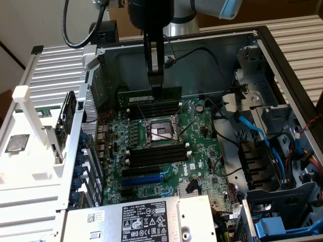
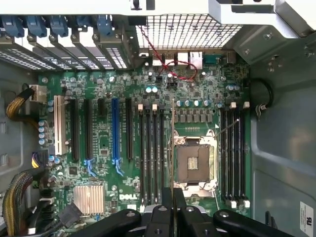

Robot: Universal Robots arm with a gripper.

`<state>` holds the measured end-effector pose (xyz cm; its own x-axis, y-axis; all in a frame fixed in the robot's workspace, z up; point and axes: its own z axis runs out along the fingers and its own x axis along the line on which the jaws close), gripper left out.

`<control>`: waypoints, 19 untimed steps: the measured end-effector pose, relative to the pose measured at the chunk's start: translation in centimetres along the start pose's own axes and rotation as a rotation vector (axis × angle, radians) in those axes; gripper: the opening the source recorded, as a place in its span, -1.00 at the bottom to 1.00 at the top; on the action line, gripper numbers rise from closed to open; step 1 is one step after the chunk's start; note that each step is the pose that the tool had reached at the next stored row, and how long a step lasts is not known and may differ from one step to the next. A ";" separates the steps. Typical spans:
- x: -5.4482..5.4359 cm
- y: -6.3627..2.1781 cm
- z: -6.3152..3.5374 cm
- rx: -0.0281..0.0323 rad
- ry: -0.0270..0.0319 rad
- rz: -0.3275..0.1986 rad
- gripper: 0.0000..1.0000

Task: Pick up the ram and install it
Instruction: 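Insert the ram into the slot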

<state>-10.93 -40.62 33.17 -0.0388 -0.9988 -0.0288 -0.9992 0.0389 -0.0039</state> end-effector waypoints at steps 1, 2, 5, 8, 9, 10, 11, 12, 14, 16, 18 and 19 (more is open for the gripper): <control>0.0 0.00 0.18 -0.0003 0.0000 0.000 -0.75; 0.0 0.00 0.35 -0.0009 -0.0002 0.000 -0.75; 0.3 -0.01 0.83 -0.0123 -0.0259 0.000 -0.75; 0.4 -0.01 1.08 -0.0143 -0.0329 0.000 -0.75; 0.5 -0.02 1.11 -0.0147 -0.0330 0.000 -0.75; 0.5 -0.03 1.14 -0.0149 -0.0330 0.001 -0.75; 0.6 -0.07 1.17 -0.0149 -0.0332 0.001 -0.75; 0.6 -0.10 1.21 -0.0150 -0.0331 0.001 -0.75; 0.6 -0.16 1.33 -0.0145 -0.0330 0.000 -0.75; 0.7 -0.20 1.49 -0.0139 -0.0324 0.000 -0.75; 0.8 -0.24 1.59 -0.0139 -0.0300 0.000 -0.75; 0.8 -0.24 1.63 -0.0138 -0.0282 0.000 -0.75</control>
<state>-10.72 -41.43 31.51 -0.0393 -0.9976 -0.0569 -0.9992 0.0388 0.0099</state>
